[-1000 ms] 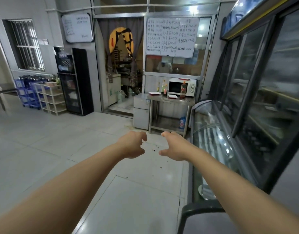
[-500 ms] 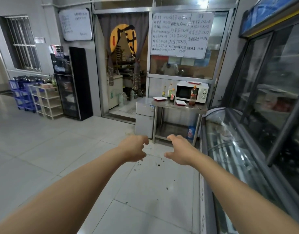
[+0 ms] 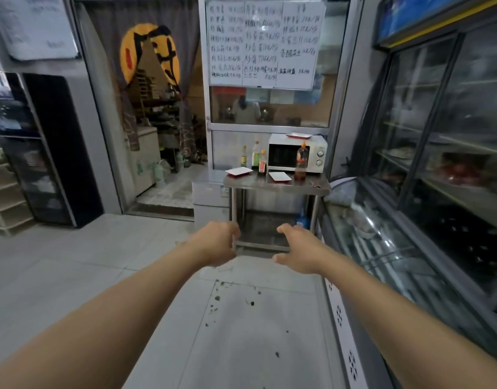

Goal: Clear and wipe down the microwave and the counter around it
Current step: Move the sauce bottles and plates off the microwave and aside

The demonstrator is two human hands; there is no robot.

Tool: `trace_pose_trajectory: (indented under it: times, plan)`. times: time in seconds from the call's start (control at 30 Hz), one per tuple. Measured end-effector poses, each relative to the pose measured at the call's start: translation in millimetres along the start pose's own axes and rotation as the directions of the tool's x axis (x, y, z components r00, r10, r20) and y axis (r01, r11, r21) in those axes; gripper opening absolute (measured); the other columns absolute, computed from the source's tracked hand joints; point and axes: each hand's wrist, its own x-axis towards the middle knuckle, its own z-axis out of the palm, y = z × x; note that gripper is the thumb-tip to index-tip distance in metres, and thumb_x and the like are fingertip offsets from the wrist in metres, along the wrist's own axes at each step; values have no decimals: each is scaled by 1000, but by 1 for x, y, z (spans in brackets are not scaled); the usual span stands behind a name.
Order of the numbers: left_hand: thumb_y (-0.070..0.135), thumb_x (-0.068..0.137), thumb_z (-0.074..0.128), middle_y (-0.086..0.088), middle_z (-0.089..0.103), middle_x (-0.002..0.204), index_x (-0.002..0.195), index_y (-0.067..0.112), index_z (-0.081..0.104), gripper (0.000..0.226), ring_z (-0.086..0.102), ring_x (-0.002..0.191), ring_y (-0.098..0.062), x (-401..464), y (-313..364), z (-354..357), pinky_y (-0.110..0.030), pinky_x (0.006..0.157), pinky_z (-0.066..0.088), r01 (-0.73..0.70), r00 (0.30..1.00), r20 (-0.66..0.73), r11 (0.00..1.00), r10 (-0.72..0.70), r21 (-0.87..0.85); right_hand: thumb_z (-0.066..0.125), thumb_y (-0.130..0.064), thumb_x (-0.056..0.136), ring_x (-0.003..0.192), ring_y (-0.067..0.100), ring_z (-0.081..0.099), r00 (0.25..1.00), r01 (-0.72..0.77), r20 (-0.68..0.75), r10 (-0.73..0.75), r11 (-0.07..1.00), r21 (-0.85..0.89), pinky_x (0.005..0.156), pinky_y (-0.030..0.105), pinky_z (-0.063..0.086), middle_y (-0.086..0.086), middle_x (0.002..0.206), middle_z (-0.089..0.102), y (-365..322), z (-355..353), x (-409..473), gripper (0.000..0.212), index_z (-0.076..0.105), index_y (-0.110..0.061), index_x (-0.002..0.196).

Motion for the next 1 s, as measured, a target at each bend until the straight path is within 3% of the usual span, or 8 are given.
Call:
trace_pose_trajectory:
  times: [0.4, 0.63, 0.8, 1.0]
  plan:
    - [20, 84, 65, -1, 60, 115, 123, 20, 52, 41, 57, 103, -20, 237, -43, 1, -38, 90, 50, 28, 1000, 6, 998, -28, -63, 64, -36, 86, 130, 24, 39, 996, 60, -71, -61, 998, -7, 95, 33, 41, 5, 145, 37, 50, -44, 253, 70, 28, -22, 144]
    - [20, 84, 65, -2, 61, 111, 115, 21, 55, 33, 58, 94, -17, 352, -87, -2, -30, 81, 50, 89, 996, 16, 991, -88, -100, 62, -35, 89, 137, 23, 31, 995, 91, -37, -90, 996, 10, 107, 38, 33, 4, 151, 29, 61, -52, 373, 70, 25, -21, 146]
    - [21, 86, 64, -3, 60, 115, 122, 18, 53, 38, 58, 100, -19, 441, -122, 1, -30, 87, 49, 46, 999, 33, 993, -43, -112, 62, -36, 88, 132, 23, 37, 995, 78, -67, -78, 997, -3, 102, 34, 36, 4, 147, 33, 69, -51, 459, 66, 29, -21, 143]
    - [20, 85, 65, -3, 59, 110, 113, 18, 55, 31, 56, 96, -15, 555, -165, -5, -26, 80, 47, -36, 998, 54, 991, 44, -131, 64, -34, 86, 125, 22, 41, 992, -13, -128, 16, 1000, 27, 97, 33, 38, 5, 138, 42, 76, -59, 566, 60, 36, -21, 137]
